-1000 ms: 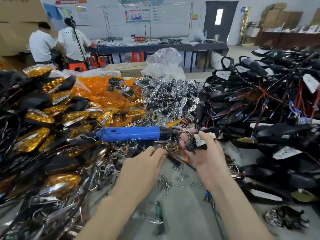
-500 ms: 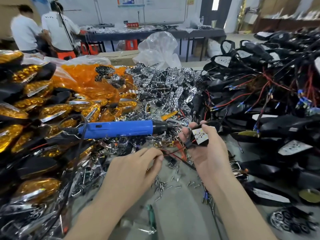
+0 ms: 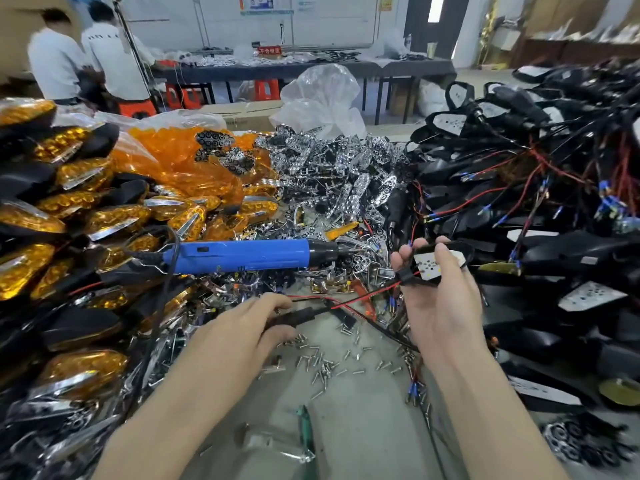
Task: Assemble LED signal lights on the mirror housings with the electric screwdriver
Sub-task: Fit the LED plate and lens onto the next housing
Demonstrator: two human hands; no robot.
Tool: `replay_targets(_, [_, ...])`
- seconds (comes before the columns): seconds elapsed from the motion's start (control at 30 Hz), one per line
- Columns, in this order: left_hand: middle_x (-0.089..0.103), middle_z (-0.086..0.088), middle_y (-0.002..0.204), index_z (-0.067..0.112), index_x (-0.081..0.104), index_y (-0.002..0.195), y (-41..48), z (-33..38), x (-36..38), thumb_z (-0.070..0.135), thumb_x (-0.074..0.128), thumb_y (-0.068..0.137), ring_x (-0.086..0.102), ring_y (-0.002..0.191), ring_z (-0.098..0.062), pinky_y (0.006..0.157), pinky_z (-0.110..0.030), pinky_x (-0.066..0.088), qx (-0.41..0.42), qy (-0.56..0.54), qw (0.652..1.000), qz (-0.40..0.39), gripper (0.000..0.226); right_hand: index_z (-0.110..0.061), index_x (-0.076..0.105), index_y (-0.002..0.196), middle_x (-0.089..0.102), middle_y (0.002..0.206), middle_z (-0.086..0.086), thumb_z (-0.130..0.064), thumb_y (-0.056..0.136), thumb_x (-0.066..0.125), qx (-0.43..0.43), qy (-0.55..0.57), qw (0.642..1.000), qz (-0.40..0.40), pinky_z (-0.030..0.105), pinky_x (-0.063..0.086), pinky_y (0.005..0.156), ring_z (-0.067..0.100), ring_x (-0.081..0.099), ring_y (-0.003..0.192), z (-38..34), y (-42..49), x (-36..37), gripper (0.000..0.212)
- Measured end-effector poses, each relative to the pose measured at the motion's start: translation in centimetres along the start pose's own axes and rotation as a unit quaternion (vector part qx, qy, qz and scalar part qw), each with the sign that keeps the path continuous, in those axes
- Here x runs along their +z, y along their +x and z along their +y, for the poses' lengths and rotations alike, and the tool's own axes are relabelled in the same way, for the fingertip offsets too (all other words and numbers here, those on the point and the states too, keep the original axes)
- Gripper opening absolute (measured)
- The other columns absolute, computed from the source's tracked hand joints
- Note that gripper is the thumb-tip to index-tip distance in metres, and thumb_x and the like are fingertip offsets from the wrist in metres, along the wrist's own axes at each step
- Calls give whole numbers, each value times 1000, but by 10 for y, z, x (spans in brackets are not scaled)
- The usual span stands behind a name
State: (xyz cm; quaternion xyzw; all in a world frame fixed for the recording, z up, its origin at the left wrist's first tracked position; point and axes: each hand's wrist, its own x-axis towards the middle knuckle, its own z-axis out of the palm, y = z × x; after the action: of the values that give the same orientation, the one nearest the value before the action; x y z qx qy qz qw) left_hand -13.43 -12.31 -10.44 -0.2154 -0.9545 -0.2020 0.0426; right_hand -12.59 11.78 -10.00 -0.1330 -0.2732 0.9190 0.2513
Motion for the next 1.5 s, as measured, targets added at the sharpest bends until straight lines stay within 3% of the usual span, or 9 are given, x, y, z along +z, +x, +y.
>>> replay_targets(0.13, [47, 29, 101, 39, 49, 137, -1, -4, -3, 27, 44, 104, 56, 95, -2, 84, -26, 49, -12, -1, 1000, -17, 36, -11, 56, 104, 69, 78, 7, -10, 109, 46, -7, 21, 1000, 15, 34, 60, 64, 22, 68, 66, -2, 4, -2, 11])
replay_targets(0.27, [36, 16, 102, 38, 39, 135, -3, 0, -1, 9, 46, 98, 55, 71, -6, 63, -29, 50, -29, 69, 997, 6, 47, -10, 56, 105, 70, 77, 6, -10, 109, 47, -5, 12, 1000, 17, 35, 61, 66, 22, 70, 67, -1, 3, -1, 9])
replay_targets(0.5, [52, 20, 101, 41, 44, 121, -1, -6, -7, 49, 18, 100, 57, 74, 0, 63, -27, 50, -2, 78, 997, 28, 34, -10, 56, 106, 70, 78, 6, -12, 109, 47, 3, 5, 1000, 13, 35, 61, 69, 23, 71, 71, 2, 1, 0, 10])
replay_targets(0.63, [57, 16, 55, 46, 63, 107, -1, -6, -10, 66, 23, 90, 57, 57, -3, 42, -17, 31, 12, 25, 997, 67, 48, -8, 56, 108, 71, 78, 6, -13, 109, 47, 3, 9, 1000, 13, 36, 61, 68, 24, 71, 70, 0, 0, 0, 9])
replay_targets(0.9, [52, 14, 93, 27, 61, 116, 7, -5, -9, 26, 45, 101, 54, 72, -7, 51, -21, 40, 15, 82, 990, 117, 22, -8, 55, 108, 69, 81, 7, -16, 109, 47, 32, -4, 999, 2, 34, 61, 69, 23, 69, 73, 12, -7, 7, 12])
replay_targets(1.03, [52, 18, 58, 42, 49, 96, 8, 0, -11, 45, 37, 98, 55, 54, -1, 42, -18, 29, 16, 37, 992, 120, 12, -6, 54, 117, 68, 84, 8, -17, 109, 48, 32, -2, 999, 10, 34, 61, 70, 23, 69, 74, 13, -7, 8, 15])
replay_targets(1.2, [41, 22, 40, 42, 70, 90, 5, 1, -14, 63, 38, 88, 48, 40, 1, 40, -12, 22, 43, 22, 992, 116, 39, -5, 52, 121, 66, 87, 9, -17, 109, 48, 36, 6, 999, 8, 34, 61, 71, 23, 69, 72, 11, -9, 8, 18])
replay_targets(1.4, [50, 13, 92, 28, 55, 101, 11, 5, -9, 40, 40, 100, 53, 68, -9, 53, -24, 33, -5, 48, 992, 118, 19, -10, 53, 112, 68, 79, 6, -16, 109, 48, 57, 5, 998, -4, 35, 62, 68, 21, 69, 68, 18, -15, 13, 9])
replay_targets(1.5, [53, 13, 82, 35, 42, 102, 10, 5, -8, 34, 38, 104, 54, 62, -4, 53, -24, 37, -28, 47, 995, 81, 5, -9, 52, 111, 68, 77, 6, -16, 109, 47, 57, 6, 998, -11, 34, 62, 68, 21, 68, 67, 20, -16, 14, 9])
